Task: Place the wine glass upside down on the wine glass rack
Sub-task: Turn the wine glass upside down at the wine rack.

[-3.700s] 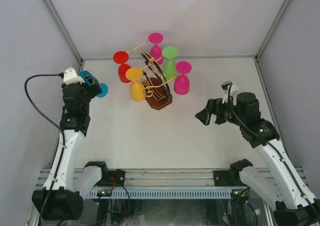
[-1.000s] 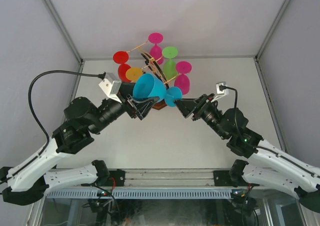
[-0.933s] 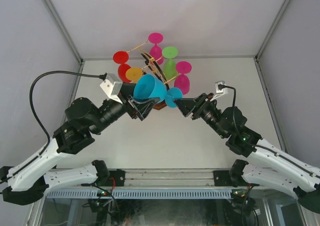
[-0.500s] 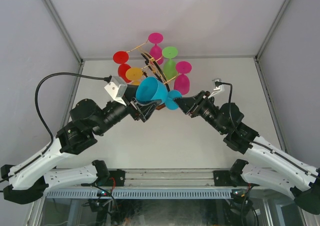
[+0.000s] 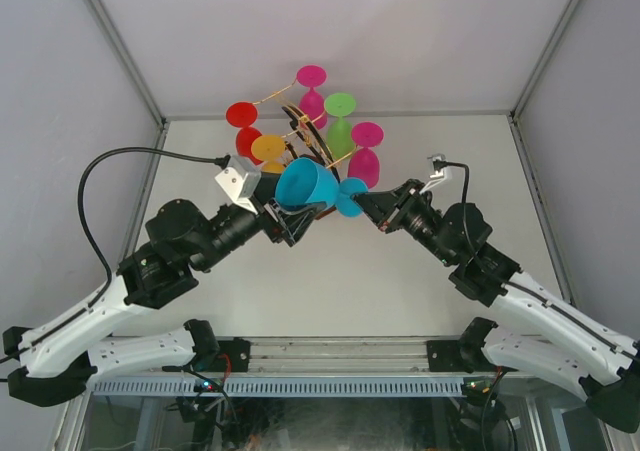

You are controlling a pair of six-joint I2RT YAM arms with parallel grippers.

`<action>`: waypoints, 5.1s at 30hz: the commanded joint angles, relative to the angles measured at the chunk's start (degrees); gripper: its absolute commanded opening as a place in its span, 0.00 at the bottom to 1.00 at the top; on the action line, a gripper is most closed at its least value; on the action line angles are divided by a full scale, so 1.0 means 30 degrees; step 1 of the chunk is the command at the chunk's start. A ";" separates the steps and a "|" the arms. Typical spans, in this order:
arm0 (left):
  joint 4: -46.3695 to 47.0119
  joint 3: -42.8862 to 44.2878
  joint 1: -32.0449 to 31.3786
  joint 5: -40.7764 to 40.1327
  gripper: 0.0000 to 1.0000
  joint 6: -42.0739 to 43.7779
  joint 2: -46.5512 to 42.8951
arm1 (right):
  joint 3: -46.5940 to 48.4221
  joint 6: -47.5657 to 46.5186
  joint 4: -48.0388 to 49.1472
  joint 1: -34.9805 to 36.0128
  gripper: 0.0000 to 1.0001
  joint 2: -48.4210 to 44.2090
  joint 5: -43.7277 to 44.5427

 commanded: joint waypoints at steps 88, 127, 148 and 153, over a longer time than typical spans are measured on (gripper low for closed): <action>0.0203 -0.8104 -0.0100 0.3357 0.96 1.5349 -0.5284 | 0.0132 -3.4707 -0.6199 0.5373 0.00 -0.3075 -0.5375; 0.0330 -0.7194 -0.1833 0.6140 0.73 1.5819 -0.2843 | 0.0955 -3.3657 -0.5777 0.5700 0.00 -0.1554 -0.8417; 0.0302 -0.6782 -0.2301 0.5749 0.20 1.6375 -0.2219 | 0.1137 -3.3267 -0.6037 0.5739 0.00 -0.0652 -0.9041; 0.0309 -0.6874 -0.2283 0.5440 0.06 1.6492 -0.2291 | 0.1211 -3.3055 -0.6084 0.5757 0.00 -0.0643 -0.9029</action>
